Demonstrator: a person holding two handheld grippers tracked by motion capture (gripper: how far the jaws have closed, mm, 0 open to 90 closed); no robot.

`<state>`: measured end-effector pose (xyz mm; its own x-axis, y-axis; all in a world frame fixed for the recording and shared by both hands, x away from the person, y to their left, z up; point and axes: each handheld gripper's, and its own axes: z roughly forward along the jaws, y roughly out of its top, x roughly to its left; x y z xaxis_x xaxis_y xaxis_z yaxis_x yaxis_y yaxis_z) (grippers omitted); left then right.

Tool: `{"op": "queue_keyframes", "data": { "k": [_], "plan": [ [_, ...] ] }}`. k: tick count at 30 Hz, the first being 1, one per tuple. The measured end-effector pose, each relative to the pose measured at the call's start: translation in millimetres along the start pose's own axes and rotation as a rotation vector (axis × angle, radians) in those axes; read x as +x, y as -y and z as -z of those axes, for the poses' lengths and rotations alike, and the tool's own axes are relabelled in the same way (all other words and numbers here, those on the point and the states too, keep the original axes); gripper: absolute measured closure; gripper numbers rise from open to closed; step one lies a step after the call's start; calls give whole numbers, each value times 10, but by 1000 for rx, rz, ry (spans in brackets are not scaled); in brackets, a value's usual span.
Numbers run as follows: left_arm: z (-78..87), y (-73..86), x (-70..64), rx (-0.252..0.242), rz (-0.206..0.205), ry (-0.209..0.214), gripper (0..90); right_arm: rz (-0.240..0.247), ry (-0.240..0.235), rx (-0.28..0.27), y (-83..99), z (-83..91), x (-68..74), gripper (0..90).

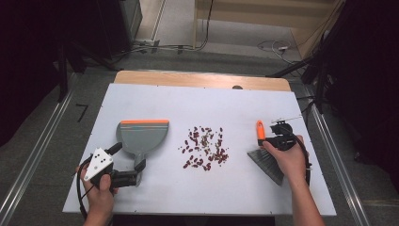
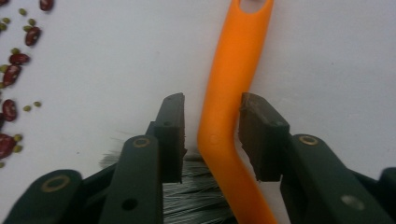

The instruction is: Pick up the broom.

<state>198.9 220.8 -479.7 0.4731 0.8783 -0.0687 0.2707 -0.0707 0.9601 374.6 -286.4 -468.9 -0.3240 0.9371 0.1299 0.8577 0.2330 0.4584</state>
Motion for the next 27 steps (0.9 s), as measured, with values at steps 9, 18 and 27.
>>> {"op": "queue_keyframes", "data": {
  "k": [9,18,27],
  "plan": [
    [-31,7,-17,8,-2,13,0,-6,85,51,7,-98,74,659],
    [-73,-18,-36,21,38,76,0,-31,64,48,10,-97,33,683],
    [-102,-66,-87,20,44,102,0,-29,21,-41,106,-62,-4,683]
  ]
}}
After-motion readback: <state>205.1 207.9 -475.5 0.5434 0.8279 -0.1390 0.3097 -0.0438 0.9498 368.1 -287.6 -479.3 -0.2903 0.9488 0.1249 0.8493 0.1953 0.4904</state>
